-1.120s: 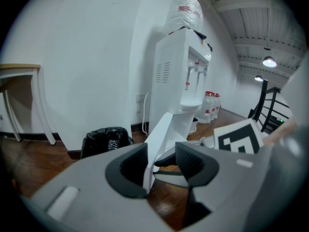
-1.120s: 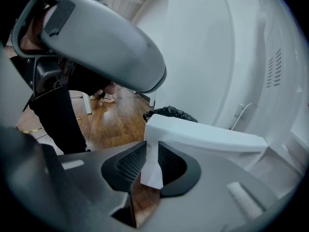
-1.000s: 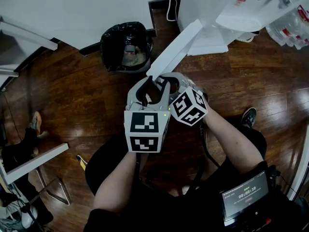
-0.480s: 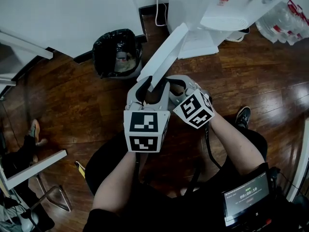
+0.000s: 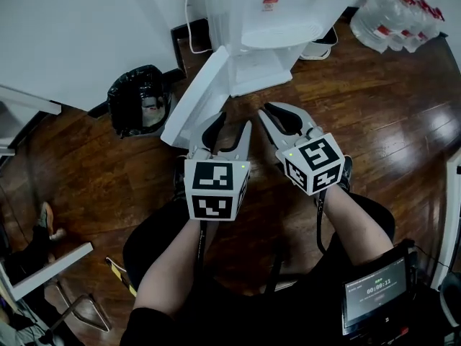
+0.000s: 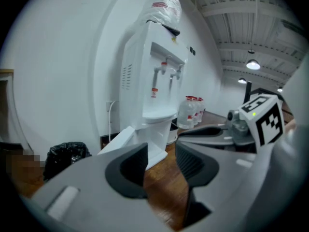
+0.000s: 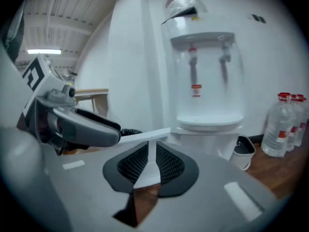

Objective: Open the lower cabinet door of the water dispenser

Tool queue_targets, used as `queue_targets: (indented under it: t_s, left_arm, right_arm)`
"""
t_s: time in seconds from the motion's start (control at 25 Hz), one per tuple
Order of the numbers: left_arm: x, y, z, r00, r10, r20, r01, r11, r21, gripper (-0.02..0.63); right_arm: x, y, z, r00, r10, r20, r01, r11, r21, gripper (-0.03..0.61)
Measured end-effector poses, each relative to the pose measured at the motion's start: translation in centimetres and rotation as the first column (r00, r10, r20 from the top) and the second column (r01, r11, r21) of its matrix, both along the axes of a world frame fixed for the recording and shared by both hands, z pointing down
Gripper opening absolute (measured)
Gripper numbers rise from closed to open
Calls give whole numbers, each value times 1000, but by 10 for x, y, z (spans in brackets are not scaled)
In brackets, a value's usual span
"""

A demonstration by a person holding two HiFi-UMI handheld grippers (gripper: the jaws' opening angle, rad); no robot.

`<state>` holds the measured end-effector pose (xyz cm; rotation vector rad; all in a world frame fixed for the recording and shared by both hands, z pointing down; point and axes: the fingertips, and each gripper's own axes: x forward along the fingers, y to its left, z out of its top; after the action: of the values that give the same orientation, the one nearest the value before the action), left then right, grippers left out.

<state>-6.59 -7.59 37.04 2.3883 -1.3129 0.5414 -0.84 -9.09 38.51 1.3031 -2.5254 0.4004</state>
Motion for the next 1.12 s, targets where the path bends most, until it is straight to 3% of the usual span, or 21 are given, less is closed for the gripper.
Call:
queue_targets:
  t_s: [0.24, 0.4, 0.56, 0.8, 1.12]
  left_arm:
    - [64, -14, -29, 995, 18, -95, -13, 999, 49, 175]
    - [94, -14, -37, 994, 65, -83, -55, 992, 113, 158]
    - [106, -13, -31, 994, 80, -70, -71, 990, 121, 150]
    - [107, -11, -42, 995, 93, -48, -81, 976, 201, 150]
    - [107, -24, -56, 996, 89, 5, -85, 939, 335, 137]
  right_arm:
    - [70, -1, -60, 982, 173, 77, -183, 970, 161, 34]
    - [103, 3, -80, 967, 221, 123, -242, 952, 190, 8]
    - [115, 8, -89, 963, 224, 152, -251, 949, 192, 5]
    - [107, 11, -95, 977, 180, 112, -204, 943, 263, 5]
    - [107, 4, -98, 972, 183, 147, -215, 946, 241, 5]
